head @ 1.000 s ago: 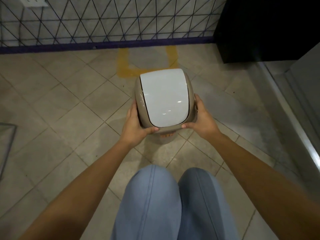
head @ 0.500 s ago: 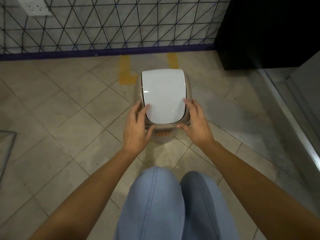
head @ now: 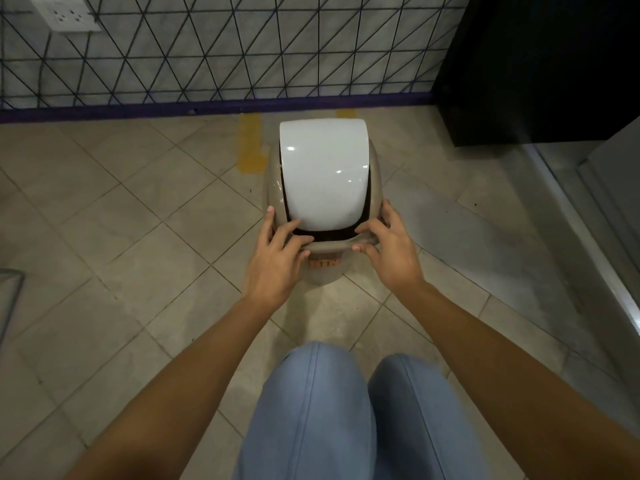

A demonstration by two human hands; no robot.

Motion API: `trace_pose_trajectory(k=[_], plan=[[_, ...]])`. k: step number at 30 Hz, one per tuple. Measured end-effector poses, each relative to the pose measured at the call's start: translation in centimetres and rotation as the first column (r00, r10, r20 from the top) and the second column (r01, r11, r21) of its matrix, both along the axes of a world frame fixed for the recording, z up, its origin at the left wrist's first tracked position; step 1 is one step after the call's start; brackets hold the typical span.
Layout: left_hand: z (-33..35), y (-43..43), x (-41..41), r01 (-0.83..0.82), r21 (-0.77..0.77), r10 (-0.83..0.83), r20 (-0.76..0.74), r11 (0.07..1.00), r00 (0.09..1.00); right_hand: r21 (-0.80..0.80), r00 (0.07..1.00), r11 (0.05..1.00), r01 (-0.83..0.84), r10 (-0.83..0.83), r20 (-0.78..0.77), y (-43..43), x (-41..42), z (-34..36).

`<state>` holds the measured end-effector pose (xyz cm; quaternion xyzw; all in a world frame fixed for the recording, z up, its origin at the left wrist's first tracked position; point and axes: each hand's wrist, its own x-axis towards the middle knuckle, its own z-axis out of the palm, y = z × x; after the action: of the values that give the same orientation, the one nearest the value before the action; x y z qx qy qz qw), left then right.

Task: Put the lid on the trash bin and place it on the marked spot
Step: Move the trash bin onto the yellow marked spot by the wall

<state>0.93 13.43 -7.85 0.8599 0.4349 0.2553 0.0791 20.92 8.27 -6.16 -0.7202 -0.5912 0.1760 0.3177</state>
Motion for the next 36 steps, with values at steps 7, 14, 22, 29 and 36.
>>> trace_pose_trajectory(k=[7, 14, 22, 29, 36], plan=[[0.3, 2.8, 0.4, -0.029, -0.012, 0.029, 0.02, 1.0, 0.999, -0.014, 0.998, 0.999, 0.043, -0.044, -0.041, 3.5, 0.2, 0.0], [0.2, 4.8, 1.2, -0.03, 0.0, 0.03, 0.025, 1.0, 0.999, -0.049, 1.0, 0.998, 0.025, -0.025, -0.001, 6.0, 1.1, 0.2], [-0.4, 7.4, 2.2, -0.03, -0.008, 0.03, 0.047, 1.0, 0.998, -0.065, 1.0, 0.998, 0.015, -0.013, 0.026, 8.6, 2.2, 0.1], [-0.1, 9.9, 3.2, -0.031, -0.082, 0.039, 0.098, 0.996, 0.994, -0.031, 1.0, 0.999, 0.018, -0.018, 0.012, 10.8, 2.4, 0.3], [-0.1, 11.8, 4.0, -0.053, -0.105, 0.065, 0.121, 0.993, 0.991, -0.051, 1.0, 0.999, 0.011, -0.012, -0.013, 12.9, 2.7, 0.4]])
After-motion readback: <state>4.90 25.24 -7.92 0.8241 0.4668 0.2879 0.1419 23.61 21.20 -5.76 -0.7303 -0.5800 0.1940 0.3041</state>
